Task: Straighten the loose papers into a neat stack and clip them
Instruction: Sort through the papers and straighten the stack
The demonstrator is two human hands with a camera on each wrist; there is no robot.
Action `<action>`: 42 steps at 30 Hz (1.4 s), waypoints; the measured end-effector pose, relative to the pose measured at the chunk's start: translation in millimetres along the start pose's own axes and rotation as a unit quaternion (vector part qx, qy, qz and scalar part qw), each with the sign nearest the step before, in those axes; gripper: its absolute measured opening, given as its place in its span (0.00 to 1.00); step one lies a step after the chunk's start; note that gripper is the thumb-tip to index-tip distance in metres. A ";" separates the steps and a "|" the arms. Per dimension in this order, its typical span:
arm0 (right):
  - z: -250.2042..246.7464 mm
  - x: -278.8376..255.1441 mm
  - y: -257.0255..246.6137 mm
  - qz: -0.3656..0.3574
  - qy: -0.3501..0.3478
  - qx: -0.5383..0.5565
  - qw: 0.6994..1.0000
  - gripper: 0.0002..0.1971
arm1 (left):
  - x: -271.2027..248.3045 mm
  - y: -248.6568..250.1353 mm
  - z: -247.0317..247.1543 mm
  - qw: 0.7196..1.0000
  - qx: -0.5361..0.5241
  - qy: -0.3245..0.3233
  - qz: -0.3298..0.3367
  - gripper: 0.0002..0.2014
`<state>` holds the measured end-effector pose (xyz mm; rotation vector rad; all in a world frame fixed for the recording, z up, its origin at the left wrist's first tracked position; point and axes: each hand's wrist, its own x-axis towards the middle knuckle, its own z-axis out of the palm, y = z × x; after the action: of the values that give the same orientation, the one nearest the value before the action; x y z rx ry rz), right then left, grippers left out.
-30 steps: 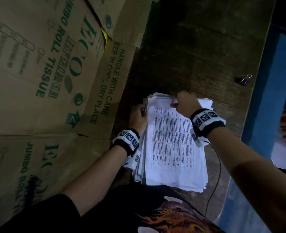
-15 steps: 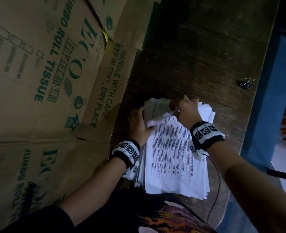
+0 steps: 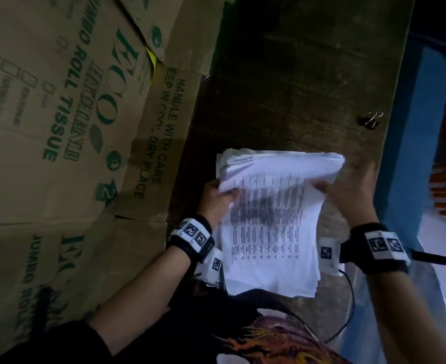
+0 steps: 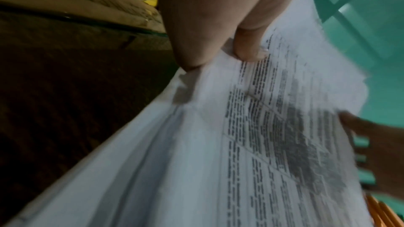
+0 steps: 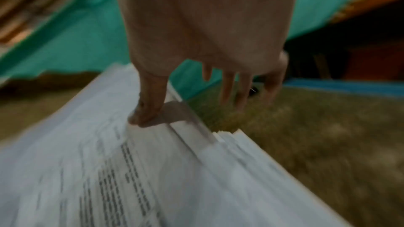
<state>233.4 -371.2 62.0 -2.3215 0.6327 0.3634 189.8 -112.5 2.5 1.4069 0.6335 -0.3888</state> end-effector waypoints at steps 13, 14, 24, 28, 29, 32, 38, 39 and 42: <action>32.3 -47.9 72.7 0.024 -0.097 0.304 0.947 0.21 | -10.5 7.0 10.4 0.975 0.168 -0.144 0.021 0.19; 32.1 -47.3 75.3 0.027 -0.096 0.296 0.950 0.20 | -7.2 4.5 8.0 0.969 0.192 -0.157 0.015 0.20; 26.0 -39.1 81.1 0.003 -0.092 0.311 0.946 0.22 | 77.9 60.7 27.7 0.875 0.401 -0.104 0.251 0.15; 21.5 -46.1 90.2 0.008 -0.089 0.317 0.944 0.16 | 96.6 60.2 43.2 0.733 0.635 -0.128 0.209 0.25; 21.0 -46.3 91.6 0.007 -0.085 0.319 0.944 0.16 | 97.5 60.8 45.6 0.729 0.635 -0.131 0.220 0.23; 23.7 -44.6 94.2 0.005 -0.067 0.321 0.945 0.15 | 95.7 64.3 49.8 0.742 0.594 -0.131 0.280 0.13; 35.1 -34.1 91.2 0.045 -0.050 0.356 0.932 0.21 | 94.9 65.4 44.0 0.777 0.566 -0.121 0.247 0.16; 35.5 -31.6 88.8 0.051 -0.056 0.368 0.927 0.23 | 97.3 65.0 43.3 0.755 0.598 -0.146 0.225 0.19; 37.5 -28.0 84.3 0.054 -0.066 0.382 0.920 0.27 | 100.7 61.9 42.1 0.746 0.609 -0.166 0.211 0.20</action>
<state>161.8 -389.9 0.2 -1.5067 0.6849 0.2557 312.9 -133.6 -9.5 2.5676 -0.3970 -0.7189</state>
